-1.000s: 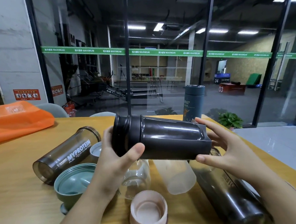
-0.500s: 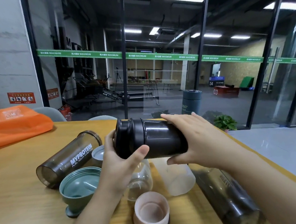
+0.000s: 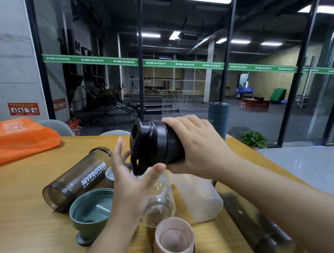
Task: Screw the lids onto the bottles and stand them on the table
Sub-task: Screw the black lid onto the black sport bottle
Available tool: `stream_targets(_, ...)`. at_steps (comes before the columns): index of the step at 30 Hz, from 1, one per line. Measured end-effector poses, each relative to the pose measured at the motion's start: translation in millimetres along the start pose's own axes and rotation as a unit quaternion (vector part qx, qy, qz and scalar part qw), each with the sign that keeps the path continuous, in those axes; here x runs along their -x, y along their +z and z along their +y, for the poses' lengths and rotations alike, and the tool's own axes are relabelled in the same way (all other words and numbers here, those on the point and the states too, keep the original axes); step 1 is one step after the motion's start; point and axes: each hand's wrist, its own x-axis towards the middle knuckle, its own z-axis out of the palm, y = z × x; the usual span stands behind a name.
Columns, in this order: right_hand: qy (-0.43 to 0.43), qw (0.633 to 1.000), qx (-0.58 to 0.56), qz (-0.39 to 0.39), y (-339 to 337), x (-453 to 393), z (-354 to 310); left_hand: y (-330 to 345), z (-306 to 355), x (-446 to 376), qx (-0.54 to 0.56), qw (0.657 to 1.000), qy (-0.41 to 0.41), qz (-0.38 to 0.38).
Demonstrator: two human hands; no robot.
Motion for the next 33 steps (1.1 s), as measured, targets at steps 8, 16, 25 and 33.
stream_targets(8, 0.145, 0.977, -0.154, 0.029, 11.3, -28.8, 22.0, 7.6, -0.6, 3.5, -0.091, 0.996, -0.005, -0.014)
stream_targets(16, 0.308, 0.881, -0.357, 0.039, 44.8, -45.0, 56.2, 6.3, -11.5, 2.2, -0.147, 0.988, 0.015, -0.030)
stream_targets(25, 0.470, 0.789, -0.390, -0.061, 94.0, -43.8, 70.7, 5.9, -9.6, 3.8, -0.189, 0.981, -0.027, -0.041)
stream_targets(33, 0.516, 0.760, -0.383, -0.094, 106.1, -40.8, 74.4, 6.5, -7.6, 4.7, -0.190, 0.980, -0.039, -0.044)
